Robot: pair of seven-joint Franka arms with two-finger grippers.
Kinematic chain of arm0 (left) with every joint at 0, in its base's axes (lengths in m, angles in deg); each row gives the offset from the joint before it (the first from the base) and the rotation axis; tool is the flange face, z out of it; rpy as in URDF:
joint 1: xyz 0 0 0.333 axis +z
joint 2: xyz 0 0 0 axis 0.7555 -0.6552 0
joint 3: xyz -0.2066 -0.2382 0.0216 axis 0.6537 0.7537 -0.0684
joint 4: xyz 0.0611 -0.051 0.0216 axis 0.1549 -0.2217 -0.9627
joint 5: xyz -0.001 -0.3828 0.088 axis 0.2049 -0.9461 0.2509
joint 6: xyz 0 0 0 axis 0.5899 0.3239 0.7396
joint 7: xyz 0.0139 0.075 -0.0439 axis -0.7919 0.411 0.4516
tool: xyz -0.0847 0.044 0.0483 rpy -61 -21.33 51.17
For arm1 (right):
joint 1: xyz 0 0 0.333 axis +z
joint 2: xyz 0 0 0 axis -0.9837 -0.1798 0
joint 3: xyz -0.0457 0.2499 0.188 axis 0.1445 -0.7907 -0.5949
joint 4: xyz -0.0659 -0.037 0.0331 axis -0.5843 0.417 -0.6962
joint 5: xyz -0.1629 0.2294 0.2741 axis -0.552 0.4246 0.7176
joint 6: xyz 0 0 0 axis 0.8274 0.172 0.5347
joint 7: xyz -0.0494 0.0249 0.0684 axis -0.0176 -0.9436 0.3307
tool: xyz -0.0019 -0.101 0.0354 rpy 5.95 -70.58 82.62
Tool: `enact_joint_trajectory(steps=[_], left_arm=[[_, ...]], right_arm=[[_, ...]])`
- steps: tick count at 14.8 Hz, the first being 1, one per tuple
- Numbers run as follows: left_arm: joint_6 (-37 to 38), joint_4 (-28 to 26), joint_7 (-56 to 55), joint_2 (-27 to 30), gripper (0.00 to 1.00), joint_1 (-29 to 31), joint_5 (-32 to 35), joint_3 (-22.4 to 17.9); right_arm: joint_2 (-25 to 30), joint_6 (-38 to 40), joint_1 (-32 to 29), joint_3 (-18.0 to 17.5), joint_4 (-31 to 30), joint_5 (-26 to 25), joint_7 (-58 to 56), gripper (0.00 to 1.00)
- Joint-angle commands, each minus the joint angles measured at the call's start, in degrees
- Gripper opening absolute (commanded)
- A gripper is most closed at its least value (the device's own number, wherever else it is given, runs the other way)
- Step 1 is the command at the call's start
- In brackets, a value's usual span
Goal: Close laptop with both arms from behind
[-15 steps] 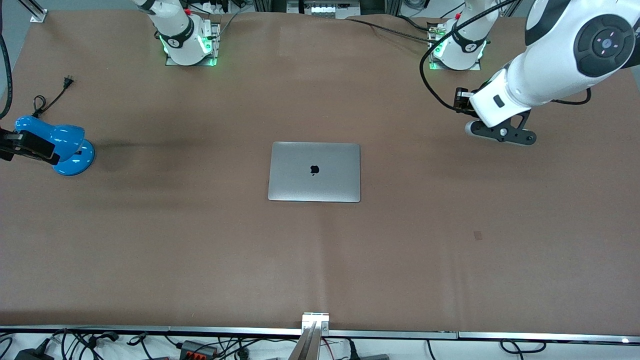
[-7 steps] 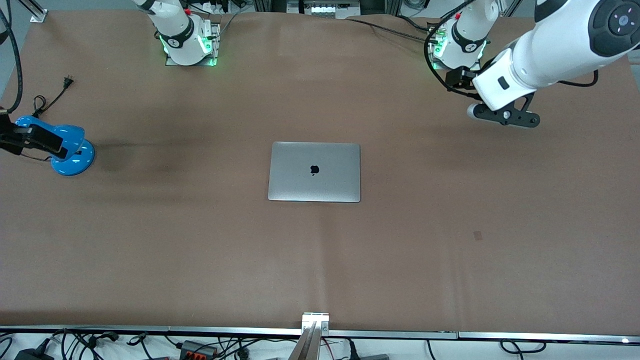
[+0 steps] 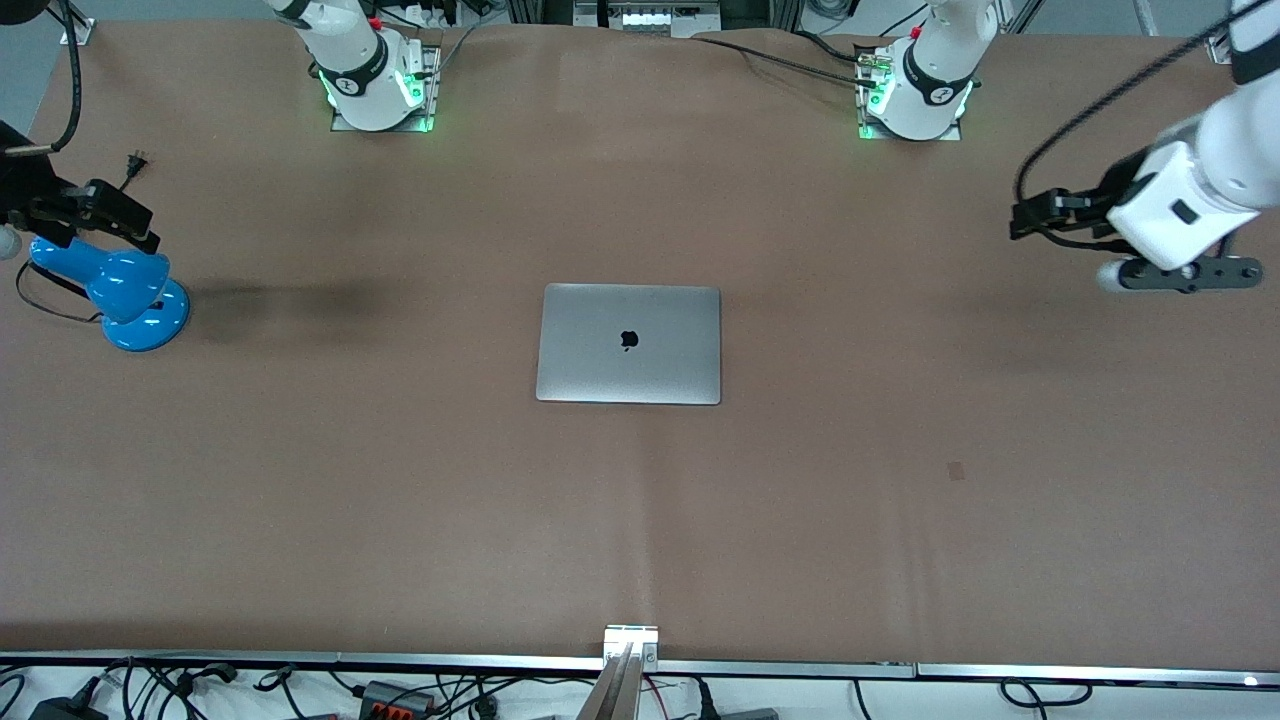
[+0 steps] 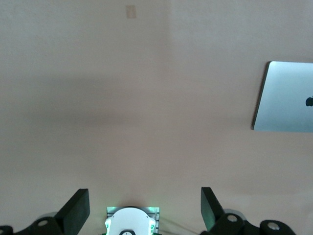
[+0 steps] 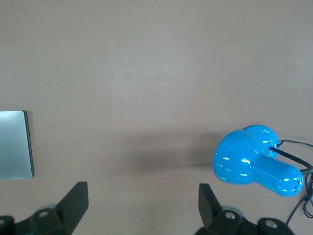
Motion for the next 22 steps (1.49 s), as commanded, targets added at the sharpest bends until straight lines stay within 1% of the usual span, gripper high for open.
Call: enact_joint_trajectory(steps=[1,2,3,4,5,6,8,9,12,22], left_arm=[[0.63,0.5,1.74,-0.19,1.0,-0.38,-1.51,0.85],[0.9,0.41,1.13,-0.36,1.0,-2.99,-1.77,-0.54],[0.12,0.59,1.12,-0.36,1.0,-9.89,-1.17,-8.21],[-0.67,1.02,1.12,-0.28,1.0,-20.05,-1.42,-20.73],[-2.16,0.85,1.73,-0.27,1.0,-25.72,-1.77,-29.3],[-3.48,0.33,1.82,-0.36,1.0,-24.91,-1.25,-28.08],[-4.19,0.41,1.74,-0.28,1.0,-19.83,0.24,-20.72],[-5.67,0.5,1.74,-0.19,1.0,-19.19,2.25,-19.46],[-6.39,0.41,1.82,-0.1,1.0,-18.93,3.06,-19.54],[-6.22,0.41,1.65,-0.19,1.0,-18.84,2.27,-19.36]], right_arm=[[0.95,-0.97,-1.31,-0.86,-1.39,-0.02,-0.81,1.0],[0.86,-0.97,-1.31,-0.86,-1.39,-0.1,-0.9,1.0],[0.77,-0.88,-1.31,-0.86,-1.3,-0.11,-1.07,1.0],[0.77,-0.8,-1.31,-0.86,-1.3,-0.11,-1.51,1.0],[0.6,-0.36,-1.23,-0.95,-1.3,-0.19,-2.21,1.0],[0.6,-0.09,-1.23,-0.95,-1.3,-0.19,-2.48,1.0],[0.77,0.61,-1.23,-0.86,-1.13,-0.11,-3.18,1.0],[0.86,0.61,-1.23,-0.86,-1.21,-0.11,-3.27,1.0],[0.95,0.26,-1.23,-0.95,-1.21,-0.11,-3.27,1.0],[1.04,-0.44,-1.23,-0.86,-1.3,-0.11,-3.27,1.0]])
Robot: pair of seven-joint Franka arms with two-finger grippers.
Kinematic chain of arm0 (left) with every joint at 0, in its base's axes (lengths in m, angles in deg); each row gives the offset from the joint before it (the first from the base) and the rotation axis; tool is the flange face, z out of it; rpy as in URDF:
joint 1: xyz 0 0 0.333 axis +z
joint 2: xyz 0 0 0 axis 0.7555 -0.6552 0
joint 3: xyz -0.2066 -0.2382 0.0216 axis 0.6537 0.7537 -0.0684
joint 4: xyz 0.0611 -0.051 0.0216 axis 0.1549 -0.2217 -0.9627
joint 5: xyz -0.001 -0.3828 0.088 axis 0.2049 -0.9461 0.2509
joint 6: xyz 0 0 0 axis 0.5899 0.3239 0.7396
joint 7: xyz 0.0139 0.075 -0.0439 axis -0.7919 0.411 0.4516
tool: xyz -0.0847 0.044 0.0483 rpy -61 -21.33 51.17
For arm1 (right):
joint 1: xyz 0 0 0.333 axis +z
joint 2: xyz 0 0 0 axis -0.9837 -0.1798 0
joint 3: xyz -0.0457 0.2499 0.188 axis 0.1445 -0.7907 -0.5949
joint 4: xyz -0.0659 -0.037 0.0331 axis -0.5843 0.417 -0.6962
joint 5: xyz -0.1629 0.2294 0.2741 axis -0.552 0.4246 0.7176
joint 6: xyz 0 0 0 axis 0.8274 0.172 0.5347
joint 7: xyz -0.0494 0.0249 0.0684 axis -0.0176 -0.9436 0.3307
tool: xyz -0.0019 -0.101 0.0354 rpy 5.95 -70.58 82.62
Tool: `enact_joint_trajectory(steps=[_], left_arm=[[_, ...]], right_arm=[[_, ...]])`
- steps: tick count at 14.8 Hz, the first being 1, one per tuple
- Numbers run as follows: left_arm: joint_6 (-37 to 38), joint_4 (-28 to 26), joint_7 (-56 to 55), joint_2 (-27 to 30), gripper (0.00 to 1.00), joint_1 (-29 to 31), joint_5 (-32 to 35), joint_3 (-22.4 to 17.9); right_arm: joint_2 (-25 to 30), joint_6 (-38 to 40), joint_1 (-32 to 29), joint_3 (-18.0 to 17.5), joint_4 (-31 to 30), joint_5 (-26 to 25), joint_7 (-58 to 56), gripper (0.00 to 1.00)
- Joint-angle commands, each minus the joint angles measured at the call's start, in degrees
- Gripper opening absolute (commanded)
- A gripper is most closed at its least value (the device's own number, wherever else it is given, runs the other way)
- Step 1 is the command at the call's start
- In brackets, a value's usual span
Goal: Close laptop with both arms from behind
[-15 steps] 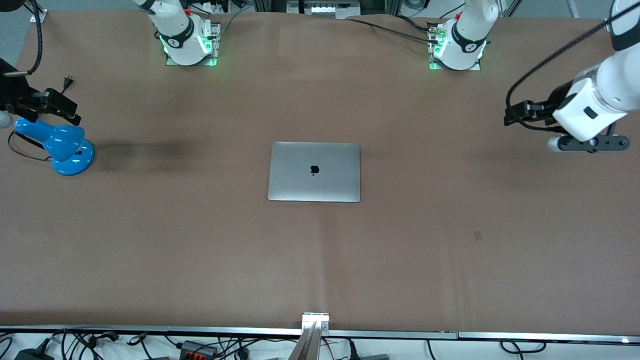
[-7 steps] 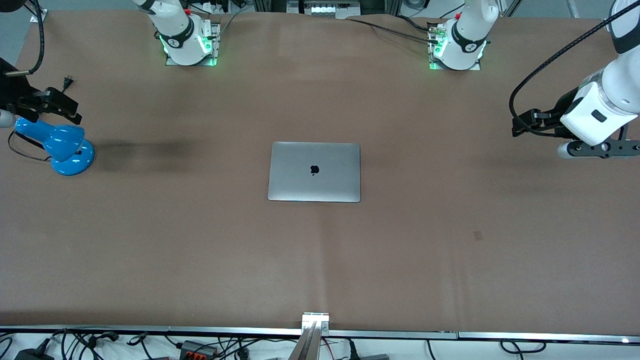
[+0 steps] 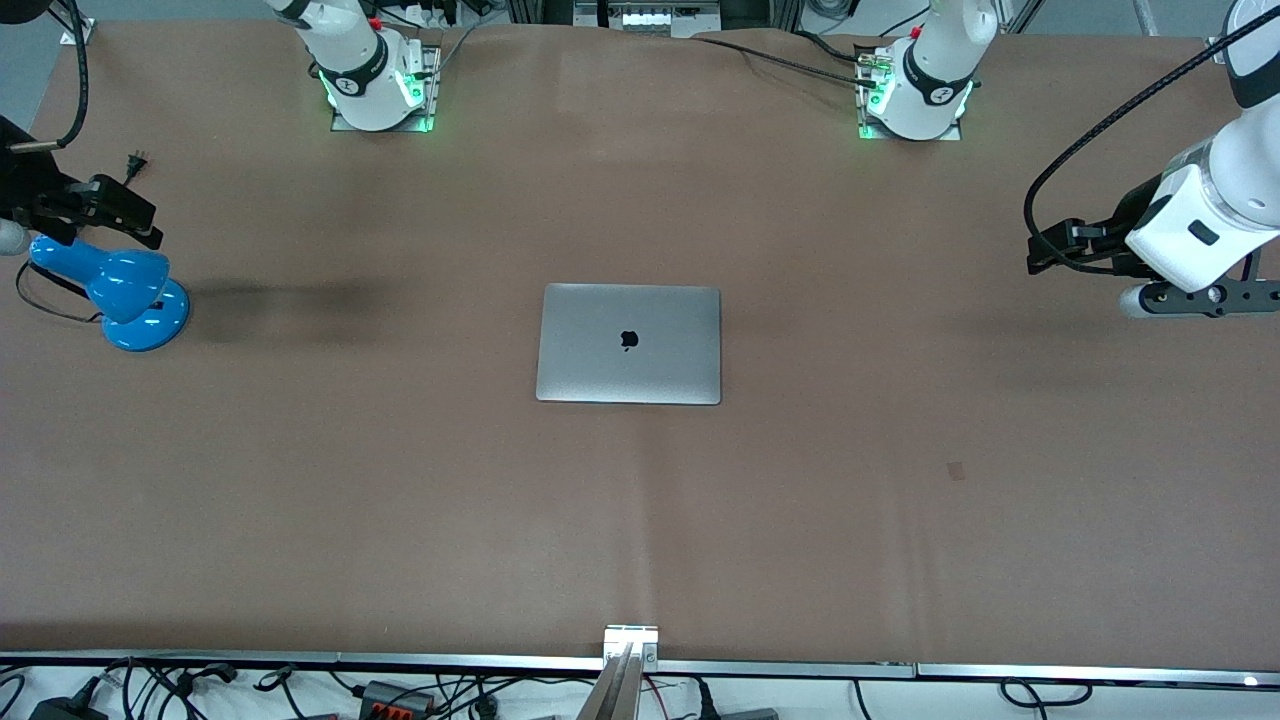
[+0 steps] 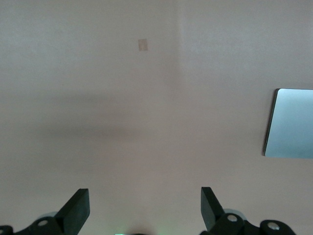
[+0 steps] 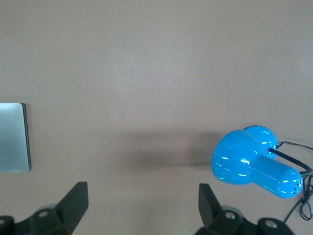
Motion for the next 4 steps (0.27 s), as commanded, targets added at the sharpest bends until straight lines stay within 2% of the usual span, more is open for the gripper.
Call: enact_joint_trajectory(steps=[1,4], left_arm=[[0.01,0.49,0.4,0.07,1.0,0.74,0.38,0.9],[0.01,0.67,0.4,0.16,1.0,0.65,0.29,1.34]], right_arm=[[1.08,-0.57,-1.08,-0.85,-0.9,-0.1,-1.21,1.0],[1.17,-0.48,-1.08,-0.85,-0.9,-0.1,-1.21,1.0]])
